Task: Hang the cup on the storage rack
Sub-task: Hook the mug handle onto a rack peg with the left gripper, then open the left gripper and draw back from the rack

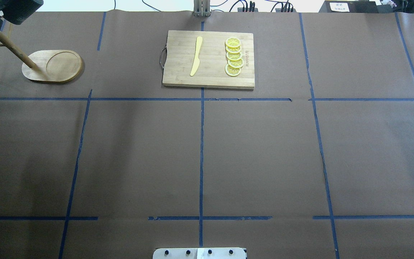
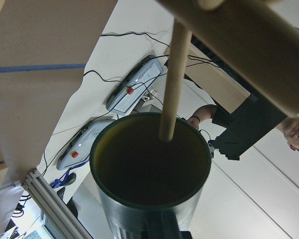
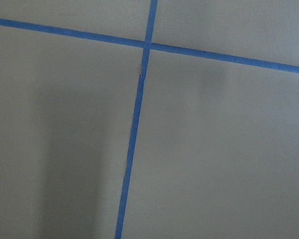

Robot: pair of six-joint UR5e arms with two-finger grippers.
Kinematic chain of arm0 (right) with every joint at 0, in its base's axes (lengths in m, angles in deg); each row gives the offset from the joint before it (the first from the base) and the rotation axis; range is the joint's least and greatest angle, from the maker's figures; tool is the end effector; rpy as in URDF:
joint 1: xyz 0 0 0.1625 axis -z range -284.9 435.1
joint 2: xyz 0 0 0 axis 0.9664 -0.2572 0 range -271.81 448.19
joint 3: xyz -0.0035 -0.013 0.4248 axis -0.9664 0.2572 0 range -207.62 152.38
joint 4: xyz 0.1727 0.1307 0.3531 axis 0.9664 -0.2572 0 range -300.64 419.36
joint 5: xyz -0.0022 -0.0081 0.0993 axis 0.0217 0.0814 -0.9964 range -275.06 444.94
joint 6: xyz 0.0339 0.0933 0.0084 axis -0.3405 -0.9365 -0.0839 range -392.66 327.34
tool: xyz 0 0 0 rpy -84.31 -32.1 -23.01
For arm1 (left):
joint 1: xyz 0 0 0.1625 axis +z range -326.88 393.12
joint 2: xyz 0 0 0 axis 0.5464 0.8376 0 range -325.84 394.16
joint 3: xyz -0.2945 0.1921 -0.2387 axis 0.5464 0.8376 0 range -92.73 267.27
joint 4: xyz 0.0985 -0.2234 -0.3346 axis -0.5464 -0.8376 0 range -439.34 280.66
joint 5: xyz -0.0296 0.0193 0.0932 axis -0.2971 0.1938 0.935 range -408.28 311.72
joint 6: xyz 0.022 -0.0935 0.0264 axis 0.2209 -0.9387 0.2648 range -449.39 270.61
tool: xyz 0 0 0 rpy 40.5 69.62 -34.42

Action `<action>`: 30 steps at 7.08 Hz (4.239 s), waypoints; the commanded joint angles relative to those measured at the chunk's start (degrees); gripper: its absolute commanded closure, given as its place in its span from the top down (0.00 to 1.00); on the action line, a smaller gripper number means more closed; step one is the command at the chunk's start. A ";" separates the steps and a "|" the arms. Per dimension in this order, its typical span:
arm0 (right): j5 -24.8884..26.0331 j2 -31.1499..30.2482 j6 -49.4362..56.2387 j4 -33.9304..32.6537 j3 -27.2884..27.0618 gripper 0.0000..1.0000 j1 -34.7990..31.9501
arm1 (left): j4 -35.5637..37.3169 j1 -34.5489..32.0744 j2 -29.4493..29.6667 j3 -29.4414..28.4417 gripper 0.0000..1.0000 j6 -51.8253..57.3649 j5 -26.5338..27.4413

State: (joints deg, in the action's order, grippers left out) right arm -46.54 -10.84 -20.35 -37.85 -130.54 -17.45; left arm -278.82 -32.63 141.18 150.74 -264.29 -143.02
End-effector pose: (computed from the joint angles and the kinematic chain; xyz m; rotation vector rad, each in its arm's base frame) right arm 0.0858 -0.4164 0.6359 0.0387 -0.7255 -0.1418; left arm 0.1290 -0.5908 0.5184 -0.4306 2.1043 -1.7209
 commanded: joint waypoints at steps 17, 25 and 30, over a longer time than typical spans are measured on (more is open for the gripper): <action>0.00 -0.02 0.00 0.00 0.26 1.00 0.00 | -16.71 -0.34 -17.01 9.65 1.00 22.28 -2.46; -0.09 0.42 0.00 0.09 2.37 1.00 0.09 | 6.78 -5.17 -16.32 11.06 1.00 123.29 -22.67; -0.09 0.42 0.00 0.09 2.28 1.00 0.09 | 43.83 -16.23 -16.05 15.17 1.00 170.88 -23.21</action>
State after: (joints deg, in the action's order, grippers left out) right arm -46.63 -10.42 -20.35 -37.76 -128.22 -17.36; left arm -243.99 -46.45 125.05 164.04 -101.79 -166.30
